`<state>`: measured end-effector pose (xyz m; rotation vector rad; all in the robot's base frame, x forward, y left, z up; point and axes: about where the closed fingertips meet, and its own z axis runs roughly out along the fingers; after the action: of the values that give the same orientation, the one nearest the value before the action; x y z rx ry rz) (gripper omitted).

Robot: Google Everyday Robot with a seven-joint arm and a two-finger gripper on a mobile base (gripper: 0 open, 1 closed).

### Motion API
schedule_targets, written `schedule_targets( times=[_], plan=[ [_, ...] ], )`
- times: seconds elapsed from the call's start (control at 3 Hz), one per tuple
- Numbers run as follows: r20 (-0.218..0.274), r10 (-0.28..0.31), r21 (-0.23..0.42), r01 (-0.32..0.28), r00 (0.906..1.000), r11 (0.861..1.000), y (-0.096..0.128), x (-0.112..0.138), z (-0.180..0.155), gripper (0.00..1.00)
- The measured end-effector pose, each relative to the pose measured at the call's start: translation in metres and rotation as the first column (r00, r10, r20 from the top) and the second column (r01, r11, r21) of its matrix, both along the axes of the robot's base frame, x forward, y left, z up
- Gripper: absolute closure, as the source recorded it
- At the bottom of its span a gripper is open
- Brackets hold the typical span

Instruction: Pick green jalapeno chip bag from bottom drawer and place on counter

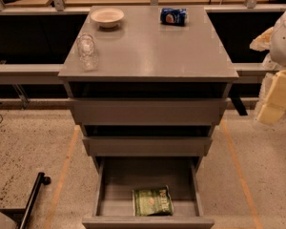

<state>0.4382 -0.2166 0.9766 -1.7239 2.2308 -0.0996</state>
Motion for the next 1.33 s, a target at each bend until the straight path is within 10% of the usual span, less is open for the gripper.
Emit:
schedule_targets(
  times=[1.33],
  plan=[
    [-0.033, -0.057, 0.242, 0.063, 0.9978, 0.968, -0.016, 0.017, -0.075, 0.0]
  ],
)
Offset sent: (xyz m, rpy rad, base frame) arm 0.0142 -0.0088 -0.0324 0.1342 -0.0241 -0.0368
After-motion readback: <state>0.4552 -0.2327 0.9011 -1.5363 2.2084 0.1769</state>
